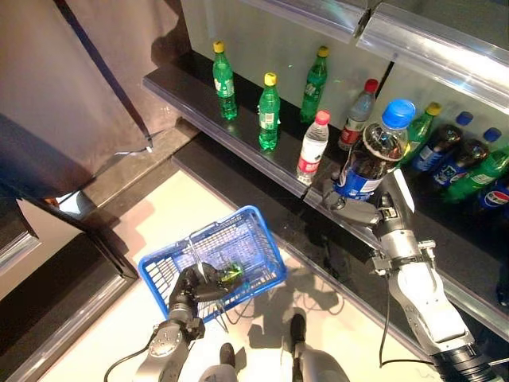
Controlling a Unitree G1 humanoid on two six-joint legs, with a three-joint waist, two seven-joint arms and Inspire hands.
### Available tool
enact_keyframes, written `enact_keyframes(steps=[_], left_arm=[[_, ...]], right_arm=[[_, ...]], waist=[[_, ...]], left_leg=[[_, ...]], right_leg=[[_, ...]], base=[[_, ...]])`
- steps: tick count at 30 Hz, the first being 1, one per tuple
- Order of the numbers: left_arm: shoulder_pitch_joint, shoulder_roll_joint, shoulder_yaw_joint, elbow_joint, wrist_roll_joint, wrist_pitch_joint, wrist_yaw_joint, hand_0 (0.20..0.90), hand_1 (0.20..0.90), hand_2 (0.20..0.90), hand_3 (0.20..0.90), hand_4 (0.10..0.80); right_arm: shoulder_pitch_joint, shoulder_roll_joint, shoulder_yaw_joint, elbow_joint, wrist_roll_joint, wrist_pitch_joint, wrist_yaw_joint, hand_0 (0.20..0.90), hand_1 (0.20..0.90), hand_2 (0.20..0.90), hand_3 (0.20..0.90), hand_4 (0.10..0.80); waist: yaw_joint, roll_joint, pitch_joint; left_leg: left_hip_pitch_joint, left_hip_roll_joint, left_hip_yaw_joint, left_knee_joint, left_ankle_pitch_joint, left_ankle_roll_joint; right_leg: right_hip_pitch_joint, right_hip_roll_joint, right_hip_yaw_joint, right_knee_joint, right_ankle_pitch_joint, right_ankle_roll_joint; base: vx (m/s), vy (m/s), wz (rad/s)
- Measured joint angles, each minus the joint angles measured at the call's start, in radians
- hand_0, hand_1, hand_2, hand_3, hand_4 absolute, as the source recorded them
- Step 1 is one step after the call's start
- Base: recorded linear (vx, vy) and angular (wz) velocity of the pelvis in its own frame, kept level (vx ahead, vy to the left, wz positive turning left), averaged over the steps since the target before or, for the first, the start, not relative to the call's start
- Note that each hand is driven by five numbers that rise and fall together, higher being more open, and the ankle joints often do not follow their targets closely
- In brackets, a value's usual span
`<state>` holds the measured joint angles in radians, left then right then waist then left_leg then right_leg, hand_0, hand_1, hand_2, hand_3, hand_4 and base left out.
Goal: Pick up the drink and place into the basket.
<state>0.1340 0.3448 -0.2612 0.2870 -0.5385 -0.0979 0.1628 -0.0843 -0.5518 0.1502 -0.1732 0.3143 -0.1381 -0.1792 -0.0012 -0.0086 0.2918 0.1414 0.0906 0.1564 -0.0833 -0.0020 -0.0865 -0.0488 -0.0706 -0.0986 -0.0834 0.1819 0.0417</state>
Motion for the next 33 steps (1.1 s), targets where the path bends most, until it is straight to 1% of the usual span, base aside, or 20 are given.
enact_keyframes(steps=[5,8,11,14,16,18,20,24,26,28,30,33], left_arm=[[0.0,0.005,-0.008,-0.011,0.0,0.016,-0.026,0.3,0.3,0.3,0.2,0.1],[0.001,0.029,-0.043,-0.06,0.0,0.034,-0.033,0.3,0.3,0.3,0.2,0.1],[0.001,0.029,-0.057,-0.098,-0.001,0.044,-0.051,0.3,0.3,0.3,0.2,0.1],[0.0,0.054,-0.084,-0.126,-0.001,0.06,-0.071,0.3,0.3,0.3,0.2,0.1],[0.001,0.098,-0.114,-0.155,-0.003,0.091,-0.09,0.3,0.3,0.3,0.2,0.1],[0.0,0.126,-0.131,-0.171,-0.007,0.115,-0.107,0.3,0.3,0.3,0.2,0.1],[0.0,0.155,-0.161,-0.183,-0.017,0.12,-0.113,0.3,0.3,0.3,0.2,0.1],[-0.001,0.157,-0.162,-0.193,-0.029,0.126,-0.113,0.3,0.3,0.3,0.2,0.1],[-0.002,0.157,-0.162,-0.202,-0.038,0.126,-0.113,0.3,0.3,0.3,0.2,0.1],[-0.002,0.16,-0.162,-0.218,-0.045,0.126,-0.113,0.3,0.3,0.3,0.2,0.1],[-0.003,0.167,-0.162,-0.231,-0.052,0.126,-0.113,0.3,0.3,0.3,0.2,0.1],[-0.006,0.178,-0.162,-0.253,-0.058,0.126,-0.112,0.3,0.3,0.3,0.2,0.1]], right_arm=[[0.0,0.002,0.014,-0.003,0.07,0.0,0.039,0.3,0.3,0.3,0.2,0.1],[0.0,0.003,0.062,-0.008,0.091,0.007,0.063,0.3,0.3,0.3,0.2,0.1],[0.0,0.003,0.134,-0.009,0.089,0.012,0.08,0.3,0.3,0.3,0.2,0.1],[-0.006,0.003,0.176,-0.009,0.09,0.022,0.076,0.3,0.3,0.3,0.2,0.1],[-0.048,0.004,0.206,-0.008,0.09,0.048,0.06,0.3,0.3,0.3,0.2,0.1],[-0.083,0.009,0.22,-0.007,0.097,0.053,0.05,0.3,0.3,0.3,0.2,0.1],[-0.119,0.019,0.227,-0.006,0.126,0.055,0.049,0.3,0.3,0.3,0.2,0.1],[-0.164,0.05,0.267,0.002,0.172,0.069,0.052,0.3,0.3,0.3,0.2,0.1],[-0.162,0.054,0.286,0.004,0.188,0.087,0.052,0.3,0.3,0.3,0.2,0.1],[-0.162,0.071,0.319,0.052,0.191,0.12,0.046,0.3,0.3,0.3,0.2,0.1],[-0.154,0.084,0.344,0.103,0.19,0.131,0.034,0.3,0.3,0.3,0.2,0.1],[-0.117,0.109,0.352,0.18,0.188,0.134,-0.005,0.3,0.3,0.3,0.2,0.1]], waist=[[0.0,0.0,0.0],[-0.001,0.0,0.0],[0.006,0.0,0.0],[0.025,0.0,0.0],[0.035,0.0,0.0],[0.043,0.0,0.0],[0.06,0.0,0.0],[0.078,0.0,0.0],[0.076,0.0,0.0],[0.083,0.0,0.0],[0.084,0.0,0.0],[0.09,0.0,0.0]], left_leg=[[0.0,0.0,-0.002,0.0,0.0,0.0],[-0.001,0.001,-0.002,0.0,0.0,0.0],[-0.001,0.001,-0.005,0.0,0.0,0.0],[-0.001,0.001,-0.007,0.0,0.0,0.0],[-0.004,0.0,-0.017,0.0,0.003,0.001],[-0.005,0.0,-0.026,0.0,0.004,0.001],[-0.007,0.0,-0.033,0.0,0.005,0.001],[-0.012,-0.004,-0.044,0.0,0.007,0.003],[-0.022,-0.007,-0.066,0.0,0.011,0.005],[-0.024,-0.009,-0.073,0.0,0.011,0.005],[-0.024,-0.01,-0.081,0.0,0.011,0.006],[-0.027,-0.013,-0.089,0.0,0.013,0.008]], right_leg=[[0.0,0.0,-0.001,0.0,-0.001,0.0],[0.0,0.0,-0.002,0.0,-0.002,-0.001],[0.002,0.0,-0.004,0.0,-0.002,0.0],[0.003,-0.001,-0.006,0.0,-0.003,-0.001],[0.005,-0.003,-0.014,0.0,-0.004,-0.001],[0.009,-0.004,-0.025,0.0,-0.005,-0.001],[0.011,-0.006,-0.032,0.0,-0.007,0.0],[0.011,-0.012,-0.041,0.0,-0.01,0.003],[0.013,-0.018,-0.06,0.0,-0.012,0.006],[0.015,-0.021,-0.066,0.0,-0.014,0.008],[0.02,-0.025,-0.076,0.0,-0.016,0.01],[0.023,-0.03,-0.088,0.0,-0.019,0.013]], base=[[-0.001,0.0,0.01],[0.0,0.0,0.0],[0.007,-0.002,0.01],[0.004,0.003,0.02],[0.003,0.018,0.11],[-0.002,0.023,0.13],[-0.001,0.036,0.12],[0.01,0.027,0.1],[0.02,0.008,0.24],[0.009,0.019,0.14],[0.001,0.018,0.13],[-0.002,0.021,0.13]])
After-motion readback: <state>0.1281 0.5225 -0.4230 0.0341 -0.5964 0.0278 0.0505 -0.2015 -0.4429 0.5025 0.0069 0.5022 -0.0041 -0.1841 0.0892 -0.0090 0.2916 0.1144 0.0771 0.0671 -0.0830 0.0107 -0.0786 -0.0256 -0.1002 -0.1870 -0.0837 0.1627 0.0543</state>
